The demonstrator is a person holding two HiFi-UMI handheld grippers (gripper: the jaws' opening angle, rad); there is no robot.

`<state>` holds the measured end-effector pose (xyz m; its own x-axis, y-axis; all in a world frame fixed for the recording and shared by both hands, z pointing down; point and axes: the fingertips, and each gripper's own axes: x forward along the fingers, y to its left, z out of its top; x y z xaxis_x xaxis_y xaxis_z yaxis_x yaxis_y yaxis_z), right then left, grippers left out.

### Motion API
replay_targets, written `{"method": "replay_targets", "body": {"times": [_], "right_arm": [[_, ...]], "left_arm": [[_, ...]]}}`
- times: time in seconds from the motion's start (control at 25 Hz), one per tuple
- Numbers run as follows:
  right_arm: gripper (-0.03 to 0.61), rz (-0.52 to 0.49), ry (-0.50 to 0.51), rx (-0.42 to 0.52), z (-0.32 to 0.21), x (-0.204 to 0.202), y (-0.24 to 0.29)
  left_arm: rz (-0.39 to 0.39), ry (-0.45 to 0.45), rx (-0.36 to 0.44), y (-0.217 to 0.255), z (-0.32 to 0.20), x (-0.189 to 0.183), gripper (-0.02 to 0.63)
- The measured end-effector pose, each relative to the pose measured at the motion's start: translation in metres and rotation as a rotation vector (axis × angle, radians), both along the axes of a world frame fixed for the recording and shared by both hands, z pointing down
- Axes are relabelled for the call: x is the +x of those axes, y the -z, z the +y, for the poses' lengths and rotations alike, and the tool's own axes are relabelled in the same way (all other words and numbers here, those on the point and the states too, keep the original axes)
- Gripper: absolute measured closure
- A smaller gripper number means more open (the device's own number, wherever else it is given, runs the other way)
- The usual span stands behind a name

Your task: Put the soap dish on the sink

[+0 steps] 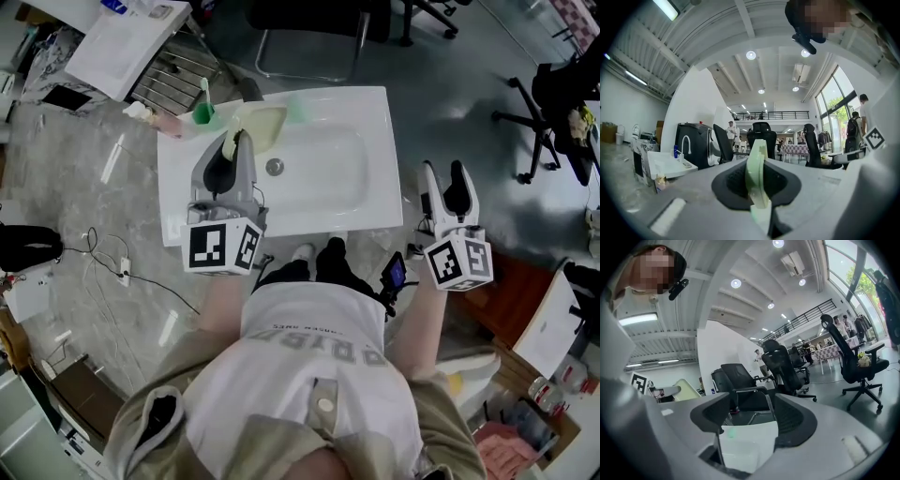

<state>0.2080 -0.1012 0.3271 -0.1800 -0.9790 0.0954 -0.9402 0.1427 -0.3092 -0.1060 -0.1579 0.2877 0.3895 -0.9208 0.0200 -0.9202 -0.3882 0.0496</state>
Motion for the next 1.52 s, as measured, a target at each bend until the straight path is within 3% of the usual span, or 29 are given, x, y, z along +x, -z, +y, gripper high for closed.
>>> {"method": "replay_targets", "body": {"times": [0.4, 0.56, 1.08, 1.28, 1.52], "right_arm": [[0.291, -0.039, 0.123, -0.003, -0.055, 0.024, -0.002], [0.291, -0.059, 0.17, -0.014, -0.068, 0.024, -0.01], [0.291, -0.15, 0.324, -0.099, -0.09, -0.025, -0.061], [0.282, -0.22, 0.354, -0.149, -0.095, -0.043, -0.074], [0.271, -0.339, 0.441, -0.209, -0.099, -0.071, -0.09]], "left_arm": [[-0.001, 0.038, 0.021, 0.007, -0.024, 0.05, 0.578], [0.024, 0.048, -0.006, -0.002, -0.026, 0.061, 0.578], [0.097, 0.012, -0.118, -0.048, -0.035, 0.07, 0.578], [0.178, -0.018, -0.161, -0.059, -0.042, 0.071, 0.578], [0.348, -0.047, -0.255, -0.08, -0.05, 0.076, 0.578]]}}
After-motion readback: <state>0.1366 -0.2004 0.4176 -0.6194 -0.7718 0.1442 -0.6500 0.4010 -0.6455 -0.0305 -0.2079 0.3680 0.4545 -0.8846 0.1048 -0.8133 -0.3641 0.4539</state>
